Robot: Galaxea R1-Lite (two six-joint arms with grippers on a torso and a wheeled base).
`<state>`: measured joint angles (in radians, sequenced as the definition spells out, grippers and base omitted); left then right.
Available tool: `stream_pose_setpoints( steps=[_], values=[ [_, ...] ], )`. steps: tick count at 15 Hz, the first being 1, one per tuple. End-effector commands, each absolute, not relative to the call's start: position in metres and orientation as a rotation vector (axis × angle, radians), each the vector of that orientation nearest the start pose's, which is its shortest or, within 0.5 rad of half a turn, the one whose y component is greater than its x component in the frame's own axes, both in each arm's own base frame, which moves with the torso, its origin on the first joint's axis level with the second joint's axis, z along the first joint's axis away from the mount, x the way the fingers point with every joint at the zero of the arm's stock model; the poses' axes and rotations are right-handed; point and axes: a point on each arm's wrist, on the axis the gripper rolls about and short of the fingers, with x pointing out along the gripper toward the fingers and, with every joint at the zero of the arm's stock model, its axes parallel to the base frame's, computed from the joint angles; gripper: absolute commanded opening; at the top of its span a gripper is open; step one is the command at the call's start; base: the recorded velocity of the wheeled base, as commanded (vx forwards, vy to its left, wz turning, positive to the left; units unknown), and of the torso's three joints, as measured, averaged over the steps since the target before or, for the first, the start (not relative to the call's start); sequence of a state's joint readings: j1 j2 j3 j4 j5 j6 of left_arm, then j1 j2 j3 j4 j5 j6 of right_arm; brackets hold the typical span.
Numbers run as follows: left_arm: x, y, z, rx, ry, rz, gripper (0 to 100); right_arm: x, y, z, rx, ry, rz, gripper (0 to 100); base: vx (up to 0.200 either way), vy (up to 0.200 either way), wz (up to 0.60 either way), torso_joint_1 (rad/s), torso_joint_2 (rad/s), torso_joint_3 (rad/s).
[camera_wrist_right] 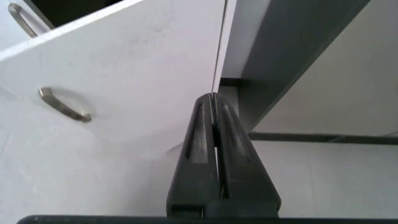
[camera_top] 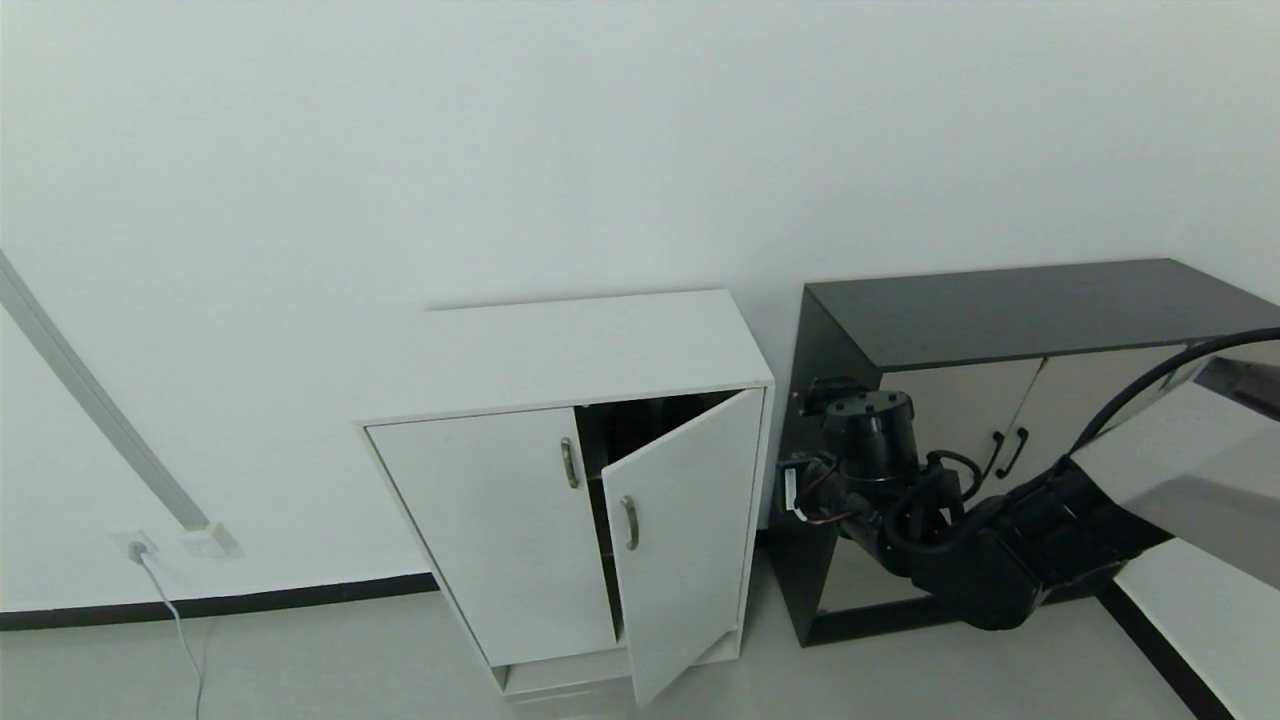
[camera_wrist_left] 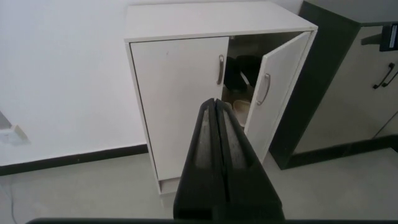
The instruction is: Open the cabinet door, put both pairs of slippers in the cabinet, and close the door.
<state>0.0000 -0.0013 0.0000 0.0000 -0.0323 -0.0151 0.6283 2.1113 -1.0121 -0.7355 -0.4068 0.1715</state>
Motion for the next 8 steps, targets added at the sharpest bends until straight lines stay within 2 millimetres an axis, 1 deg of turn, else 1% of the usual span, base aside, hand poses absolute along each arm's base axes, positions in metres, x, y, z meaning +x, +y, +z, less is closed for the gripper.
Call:
stream_pose_setpoints(
  steps=[1, 2, 8],
  values=[
    [-0.0228, -0.0007, 0.0755, -0.015, 0.0, -0.032, 0, 0.3242, 0.225, 0.1003, -0.01, 0.335, 0.196, 0, 0.0, 0.0, 0.6, -0.007, 0.0, 0.002],
    [-0.0228, -0.0007, 0.0755, -0.015, 0.0, -0.032, 0, 0.3238, 0.2249, 0.1005, -0.009, 0.336, 0.205, 0, 0.0, 0.0, 0.6, -0.012, 0.0, 0.007],
    [-0.0228, -0.0007, 0.0755, -0.014, 0.0, -0.032, 0, 0.322, 0.2239, 0.1014, -0.009, 0.293, 0.224, 0, 0.0, 0.0, 0.0, 0.0, 0.0, 0.0]
  ],
)
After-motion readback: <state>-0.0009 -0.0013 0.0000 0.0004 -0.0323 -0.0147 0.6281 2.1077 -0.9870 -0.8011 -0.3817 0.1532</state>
